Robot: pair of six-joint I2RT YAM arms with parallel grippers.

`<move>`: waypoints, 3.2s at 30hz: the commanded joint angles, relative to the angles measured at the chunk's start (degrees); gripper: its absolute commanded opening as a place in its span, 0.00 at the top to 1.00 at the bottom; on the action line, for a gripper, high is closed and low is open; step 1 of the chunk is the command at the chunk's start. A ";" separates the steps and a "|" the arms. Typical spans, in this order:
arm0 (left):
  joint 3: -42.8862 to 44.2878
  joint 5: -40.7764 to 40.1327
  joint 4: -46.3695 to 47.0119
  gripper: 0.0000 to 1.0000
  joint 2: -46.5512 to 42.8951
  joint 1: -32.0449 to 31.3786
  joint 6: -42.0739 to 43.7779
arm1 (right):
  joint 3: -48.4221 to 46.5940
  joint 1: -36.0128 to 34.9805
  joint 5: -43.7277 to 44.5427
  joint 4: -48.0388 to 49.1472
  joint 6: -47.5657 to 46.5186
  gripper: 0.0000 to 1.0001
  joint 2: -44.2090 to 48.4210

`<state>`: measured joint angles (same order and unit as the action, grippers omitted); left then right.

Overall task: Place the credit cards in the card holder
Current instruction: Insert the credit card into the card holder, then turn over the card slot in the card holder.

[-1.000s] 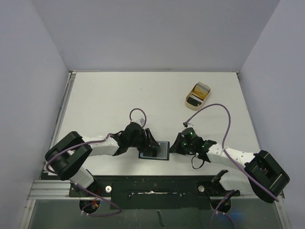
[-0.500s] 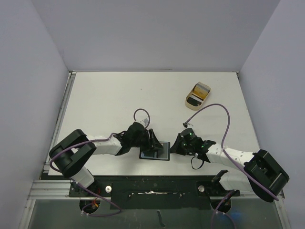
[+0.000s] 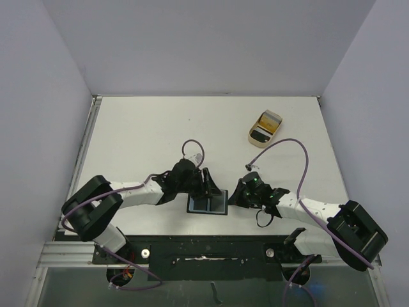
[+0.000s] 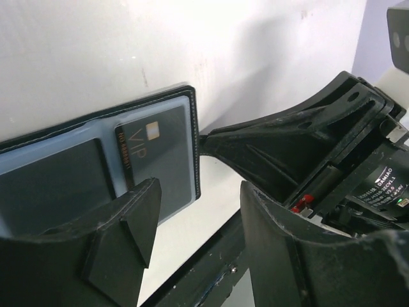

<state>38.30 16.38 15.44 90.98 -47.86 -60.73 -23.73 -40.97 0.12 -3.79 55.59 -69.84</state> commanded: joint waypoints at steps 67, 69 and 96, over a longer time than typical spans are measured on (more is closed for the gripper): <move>-4.17 3.71 -6.08 0.44 -11.41 6.72 2.95 | -2.00 -2.75 2.78 3.11 -0.75 0.91 -1.79; -4.50 3.91 -5.05 0.44 -11.44 6.72 2.75 | -1.98 -2.77 2.78 3.13 -0.75 0.91 -1.75; 2.68 -14.14 -26.99 0.52 -16.40 7.57 11.06 | -28.04 12.62 12.81 -18.50 -27.07 0.47 -0.41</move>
<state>38.20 4.51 -9.78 76.29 -40.62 -52.49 -44.51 -35.35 8.84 -20.80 39.53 -67.85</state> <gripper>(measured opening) 0.472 0.513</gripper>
